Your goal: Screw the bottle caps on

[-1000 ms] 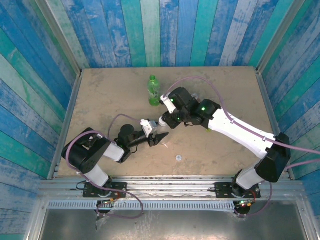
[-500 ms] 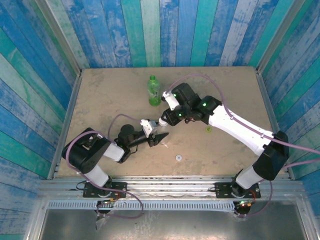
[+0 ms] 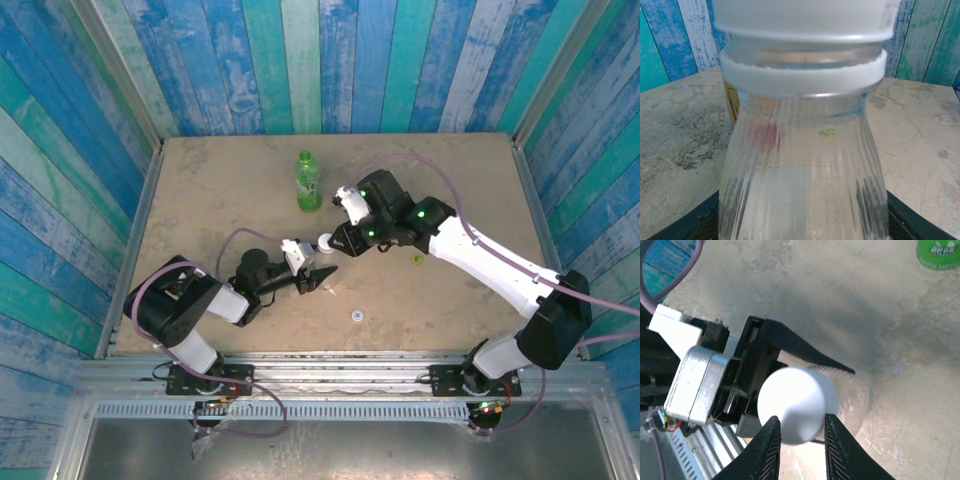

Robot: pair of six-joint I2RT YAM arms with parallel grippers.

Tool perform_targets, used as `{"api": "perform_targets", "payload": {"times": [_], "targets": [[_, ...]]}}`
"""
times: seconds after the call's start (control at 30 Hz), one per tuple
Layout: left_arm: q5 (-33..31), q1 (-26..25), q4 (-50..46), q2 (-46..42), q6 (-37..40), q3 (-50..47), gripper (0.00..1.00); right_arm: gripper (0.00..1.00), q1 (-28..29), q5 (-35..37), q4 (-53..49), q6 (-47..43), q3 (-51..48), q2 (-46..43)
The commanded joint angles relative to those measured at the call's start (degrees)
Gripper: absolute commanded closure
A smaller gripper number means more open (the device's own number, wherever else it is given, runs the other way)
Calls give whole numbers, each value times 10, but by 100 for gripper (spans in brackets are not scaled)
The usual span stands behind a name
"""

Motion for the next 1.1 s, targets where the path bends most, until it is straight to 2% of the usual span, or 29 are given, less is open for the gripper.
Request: {"api": "perform_targets", "payload": {"times": [0.0, 0.2, 0.53, 0.63, 0.83, 0.93, 1.07], "targets": [[4, -1, -34, 12, -10, 1, 47, 73, 7, -39, -28, 18, -19, -14], [6, -1, -34, 11, -8, 0, 47, 66, -4, -2, -12, 21, -7, -27], [5, -1, -30, 2, -14, -3, 47, 62, -24, -27, -10, -21, 53, 49], [5, -1, -29, 3, -18, -3, 47, 67, -26, -38, -20, -28, 58, 58], [4, -2, -2, 7, -22, -10, 48, 75, -27, -82, -21, -28, 7, 28], [5, -1, 14, 13, -28, -10, 48, 75, -27, -126, -20, -28, -22, 11], [7, -1, 20, 14, -33, -11, 49, 75, -25, -137, -21, -26, -46, -21]]}}
